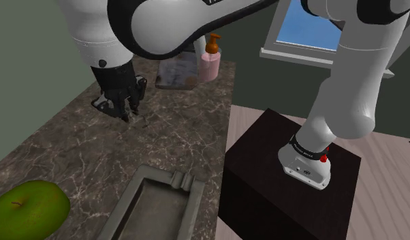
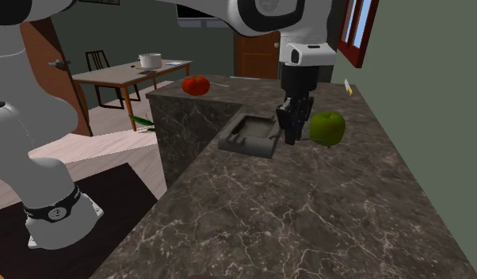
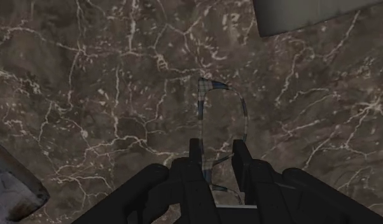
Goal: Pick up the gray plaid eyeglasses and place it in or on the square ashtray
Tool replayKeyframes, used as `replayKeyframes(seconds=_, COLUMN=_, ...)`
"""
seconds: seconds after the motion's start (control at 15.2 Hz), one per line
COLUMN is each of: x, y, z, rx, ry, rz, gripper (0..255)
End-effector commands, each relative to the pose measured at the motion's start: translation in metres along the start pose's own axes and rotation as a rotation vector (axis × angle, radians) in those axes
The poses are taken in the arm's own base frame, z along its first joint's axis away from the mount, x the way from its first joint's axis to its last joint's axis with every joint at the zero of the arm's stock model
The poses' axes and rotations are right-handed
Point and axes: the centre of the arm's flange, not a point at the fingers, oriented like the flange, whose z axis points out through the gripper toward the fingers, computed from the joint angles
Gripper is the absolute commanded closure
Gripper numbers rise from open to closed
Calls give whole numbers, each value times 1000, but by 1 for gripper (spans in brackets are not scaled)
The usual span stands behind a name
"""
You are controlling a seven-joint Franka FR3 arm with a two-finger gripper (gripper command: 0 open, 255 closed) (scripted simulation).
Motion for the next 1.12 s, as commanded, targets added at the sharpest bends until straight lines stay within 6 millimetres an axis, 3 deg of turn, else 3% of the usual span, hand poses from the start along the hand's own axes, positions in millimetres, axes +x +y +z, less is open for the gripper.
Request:
replayKeyframes(seconds=0.0, x=-22, y=-15, z=-1, rx=0, ry=0, rz=1, gripper=255)
replayKeyframes(seconds=1.06, x=-202, y=-125, z=-12, rx=0, ry=0, rz=1, gripper=255)
